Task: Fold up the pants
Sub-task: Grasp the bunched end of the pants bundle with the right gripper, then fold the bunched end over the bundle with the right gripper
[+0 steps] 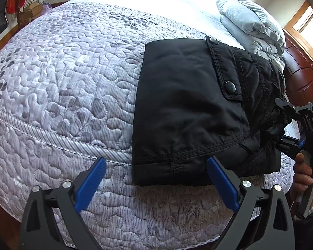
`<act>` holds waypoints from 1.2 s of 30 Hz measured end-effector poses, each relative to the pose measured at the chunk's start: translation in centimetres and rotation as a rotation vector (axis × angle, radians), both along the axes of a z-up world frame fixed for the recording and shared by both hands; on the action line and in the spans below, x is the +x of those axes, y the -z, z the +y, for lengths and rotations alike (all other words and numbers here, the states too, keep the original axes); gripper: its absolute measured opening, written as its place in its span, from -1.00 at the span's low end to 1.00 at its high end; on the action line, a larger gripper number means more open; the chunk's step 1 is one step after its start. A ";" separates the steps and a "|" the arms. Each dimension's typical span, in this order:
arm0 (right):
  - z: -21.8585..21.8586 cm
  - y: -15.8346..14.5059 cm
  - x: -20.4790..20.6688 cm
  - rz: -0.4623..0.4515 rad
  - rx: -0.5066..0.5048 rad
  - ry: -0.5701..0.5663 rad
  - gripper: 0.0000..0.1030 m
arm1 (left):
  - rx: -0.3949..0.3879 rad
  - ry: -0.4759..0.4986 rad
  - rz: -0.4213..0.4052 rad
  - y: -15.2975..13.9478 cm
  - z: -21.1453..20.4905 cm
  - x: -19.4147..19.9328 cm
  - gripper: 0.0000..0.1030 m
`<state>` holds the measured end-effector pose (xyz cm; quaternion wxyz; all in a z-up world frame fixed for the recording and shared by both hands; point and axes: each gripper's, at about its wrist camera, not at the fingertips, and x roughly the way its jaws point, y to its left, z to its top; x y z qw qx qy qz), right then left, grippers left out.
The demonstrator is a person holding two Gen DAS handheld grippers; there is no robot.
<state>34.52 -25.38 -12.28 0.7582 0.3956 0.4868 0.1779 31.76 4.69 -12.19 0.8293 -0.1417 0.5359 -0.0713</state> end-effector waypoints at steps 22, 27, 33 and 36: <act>2.0 -6.6 -0.9 -0.120 -0.031 -0.089 -0.55 | -0.018 -0.002 -0.003 -1.1 0.7 -0.1 0.91; 3.3 -8.9 -0.9 -0.154 -0.033 -0.127 -0.55 | -0.032 -0.020 -0.019 -2.0 1.6 -0.5 0.91; 3.3 -11.1 -1.2 -0.182 -0.034 -0.140 -0.55 | -0.048 -0.064 -0.043 -3.3 3.0 -1.0 0.91; 2.5 -12.2 -1.5 -0.196 -0.048 -0.137 -0.55 | -0.048 -0.076 -0.051 -3.7 3.3 -0.9 0.91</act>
